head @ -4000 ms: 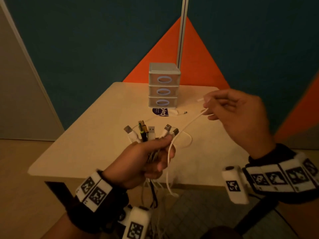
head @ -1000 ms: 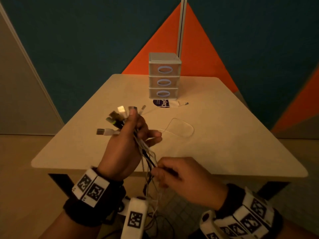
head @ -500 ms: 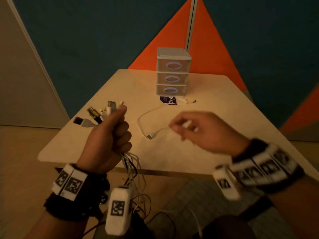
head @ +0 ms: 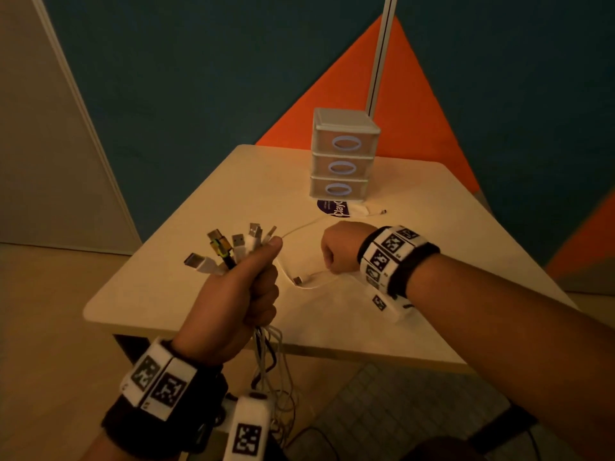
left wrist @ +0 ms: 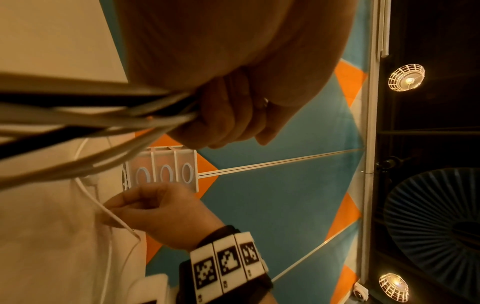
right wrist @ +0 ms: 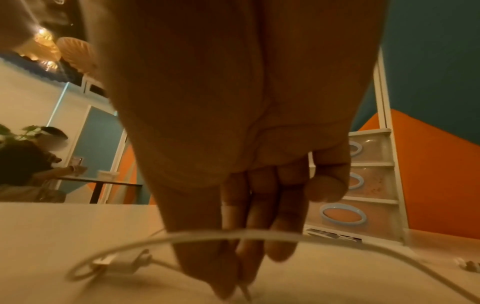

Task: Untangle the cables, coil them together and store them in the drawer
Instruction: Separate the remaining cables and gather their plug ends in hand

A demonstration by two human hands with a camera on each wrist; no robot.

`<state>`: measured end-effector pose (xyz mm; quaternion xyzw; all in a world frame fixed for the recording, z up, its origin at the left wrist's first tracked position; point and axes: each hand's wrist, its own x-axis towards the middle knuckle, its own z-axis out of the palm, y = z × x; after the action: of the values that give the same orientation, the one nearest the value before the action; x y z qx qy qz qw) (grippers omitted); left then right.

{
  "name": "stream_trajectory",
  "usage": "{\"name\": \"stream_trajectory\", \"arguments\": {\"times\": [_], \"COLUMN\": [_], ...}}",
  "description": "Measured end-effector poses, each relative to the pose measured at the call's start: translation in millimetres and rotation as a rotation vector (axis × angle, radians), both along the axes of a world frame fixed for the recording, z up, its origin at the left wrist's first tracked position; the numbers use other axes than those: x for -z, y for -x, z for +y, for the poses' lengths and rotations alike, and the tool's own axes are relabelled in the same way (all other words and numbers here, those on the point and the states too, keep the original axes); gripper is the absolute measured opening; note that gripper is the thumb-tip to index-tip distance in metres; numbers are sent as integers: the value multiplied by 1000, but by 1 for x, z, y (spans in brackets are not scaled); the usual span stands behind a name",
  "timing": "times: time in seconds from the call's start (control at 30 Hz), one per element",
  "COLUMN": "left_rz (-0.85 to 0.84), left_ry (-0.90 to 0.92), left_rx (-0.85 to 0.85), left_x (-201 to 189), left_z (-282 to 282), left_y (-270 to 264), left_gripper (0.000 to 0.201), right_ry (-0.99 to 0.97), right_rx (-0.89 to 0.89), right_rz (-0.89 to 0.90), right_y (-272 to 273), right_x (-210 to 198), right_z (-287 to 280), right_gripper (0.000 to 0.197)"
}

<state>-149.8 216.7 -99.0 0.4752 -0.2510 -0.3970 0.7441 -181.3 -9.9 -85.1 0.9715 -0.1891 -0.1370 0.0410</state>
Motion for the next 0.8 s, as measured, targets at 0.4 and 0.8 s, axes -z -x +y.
{"name": "stream_trajectory", "arguments": {"times": [0.4,0.8], "left_rz": [-85,-201], "left_ry": [33,115], "left_rx": [-78,-122], "left_x": [-13,-36], "left_z": [-16,-37], "left_y": [18,63], "left_gripper": [38,33], "right_ry": [-703,-646], "right_rx": [133,-70], "right_rz": [-1000,-924], "right_y": [90,144], "right_x": [-72,-30], "right_z": [8,72], "right_gripper": [8,28]}}
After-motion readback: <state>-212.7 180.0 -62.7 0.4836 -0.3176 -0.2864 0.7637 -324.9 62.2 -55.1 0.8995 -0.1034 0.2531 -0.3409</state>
